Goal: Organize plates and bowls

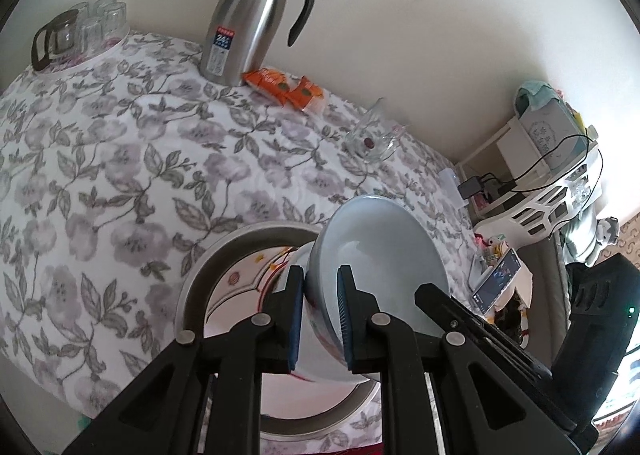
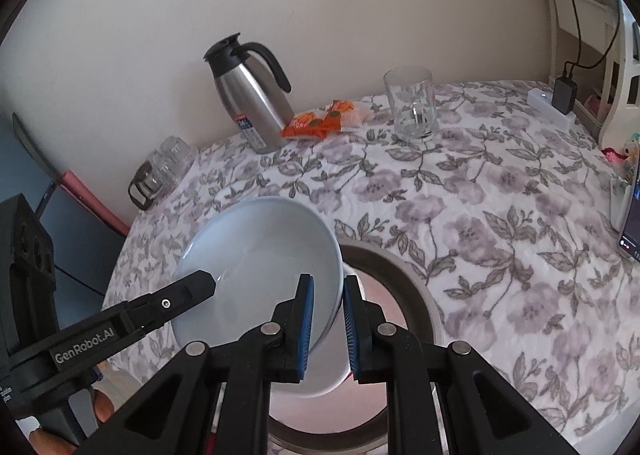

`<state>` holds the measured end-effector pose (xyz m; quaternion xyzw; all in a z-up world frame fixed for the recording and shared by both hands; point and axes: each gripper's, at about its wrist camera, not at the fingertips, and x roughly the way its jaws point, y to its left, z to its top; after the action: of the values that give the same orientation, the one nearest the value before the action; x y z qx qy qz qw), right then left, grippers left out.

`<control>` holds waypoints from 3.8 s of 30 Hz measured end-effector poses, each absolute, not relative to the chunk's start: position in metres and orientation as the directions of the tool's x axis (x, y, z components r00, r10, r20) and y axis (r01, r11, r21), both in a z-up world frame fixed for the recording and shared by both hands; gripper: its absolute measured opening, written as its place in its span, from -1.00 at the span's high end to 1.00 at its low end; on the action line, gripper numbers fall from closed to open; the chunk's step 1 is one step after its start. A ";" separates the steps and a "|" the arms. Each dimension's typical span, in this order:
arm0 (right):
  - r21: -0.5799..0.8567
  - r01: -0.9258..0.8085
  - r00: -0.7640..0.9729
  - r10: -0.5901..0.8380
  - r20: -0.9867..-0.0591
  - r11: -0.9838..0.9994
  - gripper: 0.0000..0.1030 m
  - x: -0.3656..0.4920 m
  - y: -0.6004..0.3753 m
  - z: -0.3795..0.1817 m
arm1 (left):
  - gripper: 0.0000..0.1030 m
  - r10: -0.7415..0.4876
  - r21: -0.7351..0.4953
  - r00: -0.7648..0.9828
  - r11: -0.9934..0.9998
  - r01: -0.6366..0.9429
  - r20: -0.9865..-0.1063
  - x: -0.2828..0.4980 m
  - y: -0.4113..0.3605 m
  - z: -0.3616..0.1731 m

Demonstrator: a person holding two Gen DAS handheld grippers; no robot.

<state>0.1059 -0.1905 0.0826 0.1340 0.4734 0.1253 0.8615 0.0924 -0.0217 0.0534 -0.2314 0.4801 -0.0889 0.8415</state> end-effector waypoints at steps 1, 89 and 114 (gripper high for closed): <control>0.346 -0.089 0.518 0.340 -0.785 0.934 0.66 0.105 -0.189 0.081 | 0.70 -0.373 -0.477 0.522 0.876 -0.075 -0.767 0.091 -0.021 0.051; 0.191 -0.060 0.519 0.194 -0.833 0.980 -1.00 0.109 -0.188 0.062 | -0.93 -0.038 -0.205 0.517 0.941 -0.271 -0.855 0.079 0.006 0.030; 0.171 -0.153 0.531 0.227 -0.816 0.973 -1.00 0.032 -0.219 0.054 | -0.93 -0.078 -0.173 0.466 0.971 -0.165 -0.881 0.014 -0.026 0.016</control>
<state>0.0324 -0.2188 0.0545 0.0390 0.4719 0.1086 0.8741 0.0138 -0.0257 0.0159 -0.1179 0.5161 0.0258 0.8480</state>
